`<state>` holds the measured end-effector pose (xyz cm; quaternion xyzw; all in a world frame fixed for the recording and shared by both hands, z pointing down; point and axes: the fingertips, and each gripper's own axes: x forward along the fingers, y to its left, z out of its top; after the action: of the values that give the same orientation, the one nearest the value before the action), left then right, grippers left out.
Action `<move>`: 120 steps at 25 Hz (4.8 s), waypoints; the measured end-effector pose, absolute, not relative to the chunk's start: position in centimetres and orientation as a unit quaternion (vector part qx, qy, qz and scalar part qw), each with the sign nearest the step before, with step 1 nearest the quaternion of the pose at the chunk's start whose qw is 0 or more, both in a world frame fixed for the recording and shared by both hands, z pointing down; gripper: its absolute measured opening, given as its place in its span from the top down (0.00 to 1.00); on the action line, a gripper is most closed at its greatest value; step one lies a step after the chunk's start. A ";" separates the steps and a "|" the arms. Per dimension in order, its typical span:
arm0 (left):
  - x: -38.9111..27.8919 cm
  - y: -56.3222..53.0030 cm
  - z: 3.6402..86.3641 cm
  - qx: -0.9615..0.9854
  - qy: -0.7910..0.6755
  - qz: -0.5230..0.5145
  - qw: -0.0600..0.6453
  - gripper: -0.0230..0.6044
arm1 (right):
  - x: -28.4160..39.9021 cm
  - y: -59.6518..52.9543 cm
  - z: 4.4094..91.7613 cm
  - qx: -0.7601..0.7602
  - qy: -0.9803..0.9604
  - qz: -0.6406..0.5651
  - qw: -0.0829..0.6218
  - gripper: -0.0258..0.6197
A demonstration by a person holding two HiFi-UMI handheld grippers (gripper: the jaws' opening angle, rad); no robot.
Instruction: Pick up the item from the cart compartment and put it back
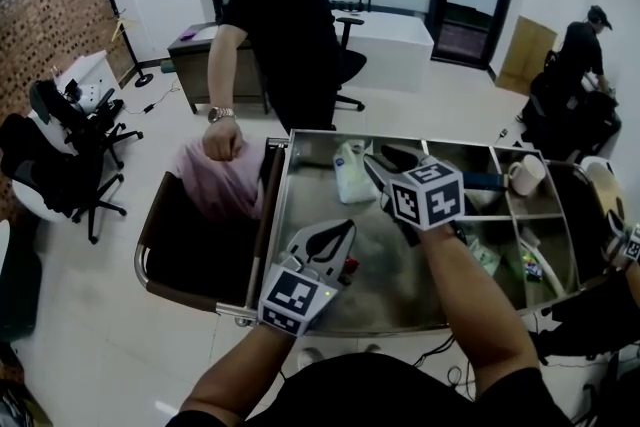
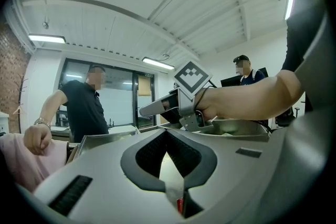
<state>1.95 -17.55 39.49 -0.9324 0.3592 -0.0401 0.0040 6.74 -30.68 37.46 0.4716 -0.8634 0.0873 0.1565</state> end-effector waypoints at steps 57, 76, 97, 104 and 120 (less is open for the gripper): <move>2.1 -18.3 39.5 -0.936 0.349 -0.037 -0.007 0.96 | 7.6 -32.2 41.5 0.512 -0.829 0.178 0.136 0.93; 0.6 -18.8 38.7 -0.928 0.371 -0.012 -0.011 0.96 | 9.0 -19.0 33.4 0.513 -0.856 0.068 -0.014 0.93; 0.6 -19.0 38.2 -0.928 0.372 -0.007 -0.005 0.96 | 10.7 -15.9 37.4 0.514 -0.850 0.106 -0.037 0.93; 0.5 -19.0 38.2 -0.928 0.371 -0.010 0.002 0.96 | 10.5 -16.2 37.7 0.513 -0.851 0.111 -0.037 0.93; 0.6 -19.4 38.5 -0.925 0.381 -0.009 0.006 0.96 | 10.3 -16.8 38.7 0.510 -0.851 0.117 -0.027 0.93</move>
<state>0.56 -19.42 38.46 -0.9247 0.3806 -0.0094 0.0057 10.27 -16.78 38.66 0.5105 -0.8514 0.1175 -0.0273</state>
